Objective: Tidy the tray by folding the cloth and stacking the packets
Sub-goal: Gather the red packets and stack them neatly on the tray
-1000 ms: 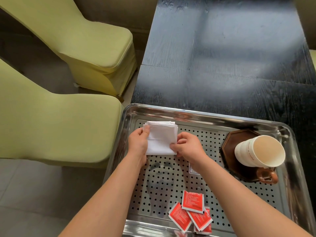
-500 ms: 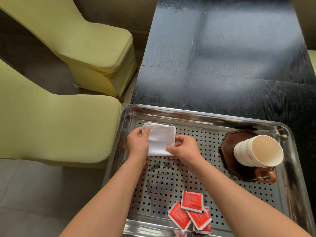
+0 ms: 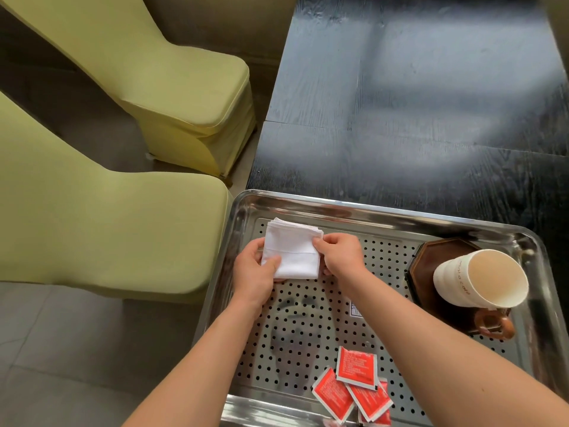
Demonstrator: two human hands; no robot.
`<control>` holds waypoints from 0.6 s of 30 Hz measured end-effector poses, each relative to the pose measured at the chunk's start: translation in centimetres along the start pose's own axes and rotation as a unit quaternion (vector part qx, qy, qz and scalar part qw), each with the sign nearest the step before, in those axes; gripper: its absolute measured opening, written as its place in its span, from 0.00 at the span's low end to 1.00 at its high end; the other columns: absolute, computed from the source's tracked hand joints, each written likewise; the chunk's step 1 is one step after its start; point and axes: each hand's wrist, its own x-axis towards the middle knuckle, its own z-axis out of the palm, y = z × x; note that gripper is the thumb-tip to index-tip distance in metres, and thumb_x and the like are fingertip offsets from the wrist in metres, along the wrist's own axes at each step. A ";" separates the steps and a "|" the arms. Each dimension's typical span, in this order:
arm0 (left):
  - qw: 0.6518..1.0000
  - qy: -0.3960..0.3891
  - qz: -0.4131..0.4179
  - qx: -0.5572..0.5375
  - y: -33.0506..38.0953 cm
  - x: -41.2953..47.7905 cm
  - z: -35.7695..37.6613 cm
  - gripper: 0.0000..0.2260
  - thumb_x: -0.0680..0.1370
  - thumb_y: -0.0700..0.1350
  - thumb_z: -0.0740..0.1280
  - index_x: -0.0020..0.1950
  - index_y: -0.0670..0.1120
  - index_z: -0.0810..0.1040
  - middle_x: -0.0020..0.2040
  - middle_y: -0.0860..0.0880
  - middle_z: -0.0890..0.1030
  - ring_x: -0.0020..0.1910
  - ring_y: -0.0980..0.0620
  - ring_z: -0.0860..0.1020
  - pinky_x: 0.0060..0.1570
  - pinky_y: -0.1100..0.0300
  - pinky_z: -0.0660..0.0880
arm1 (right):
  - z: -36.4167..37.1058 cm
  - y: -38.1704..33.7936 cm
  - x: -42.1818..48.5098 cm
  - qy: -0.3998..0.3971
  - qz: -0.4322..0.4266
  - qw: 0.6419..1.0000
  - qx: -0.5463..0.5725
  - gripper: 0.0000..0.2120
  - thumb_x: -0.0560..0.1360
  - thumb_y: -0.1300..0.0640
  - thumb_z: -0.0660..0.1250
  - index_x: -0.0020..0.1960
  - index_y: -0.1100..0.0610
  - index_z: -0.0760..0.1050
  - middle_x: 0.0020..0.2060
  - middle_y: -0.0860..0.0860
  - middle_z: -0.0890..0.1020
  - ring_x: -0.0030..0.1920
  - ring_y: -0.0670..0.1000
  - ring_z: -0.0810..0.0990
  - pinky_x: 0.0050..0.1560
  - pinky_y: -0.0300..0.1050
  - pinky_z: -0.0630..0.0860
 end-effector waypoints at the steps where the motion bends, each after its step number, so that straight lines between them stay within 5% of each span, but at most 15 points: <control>1: 1.000 0.021 0.006 0.017 0.0 0.0 -0.1 0.17 0.75 0.37 0.71 0.60 0.53 0.77 0.48 0.52 0.84 0.44 0.55 0.83 0.43 0.60 0.81 | 0.3 -0.3 0.1 0.001 -0.007 1.000 -0.010 0.13 0.78 0.53 0.69 0.41 0.62 0.81 0.30 0.54 0.80 0.31 0.55 0.76 0.38 0.52 0.77; 7: 0.971 0.070 0.095 0.208 -0.5 -1.3 -1.2 0.20 0.74 0.37 0.71 0.65 0.49 0.77 0.58 0.50 0.74 0.51 0.53 0.78 0.54 0.55 0.78 | 0.9 -1.8 0.1 0.008 -0.063 0.991 -0.120 0.14 0.75 0.47 0.70 0.54 0.56 0.79 0.46 0.51 0.83 0.47 0.56 0.84 0.51 0.59 0.82; 10: 0.898 0.029 0.232 0.374 -2.0 -2.5 -1.9 0.20 0.75 0.38 0.70 0.67 0.47 0.76 0.66 0.46 0.73 0.65 0.46 0.73 0.62 0.52 0.74 | 0.5 -1.2 -1.4 0.004 -0.077 0.978 -0.193 0.23 0.69 0.41 0.75 0.57 0.53 0.75 0.48 0.47 0.80 0.47 0.52 0.82 0.49 0.54 0.81; 13: 0.811 -0.088 0.273 0.510 -3.8 -3.5 -2.0 0.23 0.81 0.53 0.61 0.76 0.54 0.63 0.80 0.47 0.59 0.80 0.45 0.54 0.76 0.47 0.58 | 0.5 0.4 -2.7 -0.010 -0.092 0.957 -0.275 0.21 0.66 0.45 0.77 0.51 0.52 0.71 0.42 0.46 0.81 0.43 0.51 0.81 0.44 0.49 0.79; 15: 0.775 -0.134 0.247 0.567 -4.7 -3.4 -2.0 0.27 0.82 0.62 0.50 0.80 0.57 0.50 0.82 0.50 0.46 0.80 0.48 0.40 0.79 0.47 0.46 | 1.0 1.2 -3.2 -0.012 -0.131 0.941 -0.311 0.18 0.68 0.50 0.76 0.50 0.52 0.71 0.43 0.48 0.82 0.45 0.53 0.82 0.44 0.49 0.78; 18: 0.752 -0.138 0.232 0.602 -5.0 -3.5 -1.9 0.31 0.80 0.66 0.42 0.81 0.58 0.42 0.82 0.50 0.39 0.79 0.48 0.33 0.78 0.45 0.41 | 1.2 1.2 -3.1 -0.023 -0.135 0.939 -0.316 0.18 0.68 0.49 0.76 0.50 0.52 0.71 0.42 0.47 0.81 0.47 0.53 0.82 0.44 0.49 0.78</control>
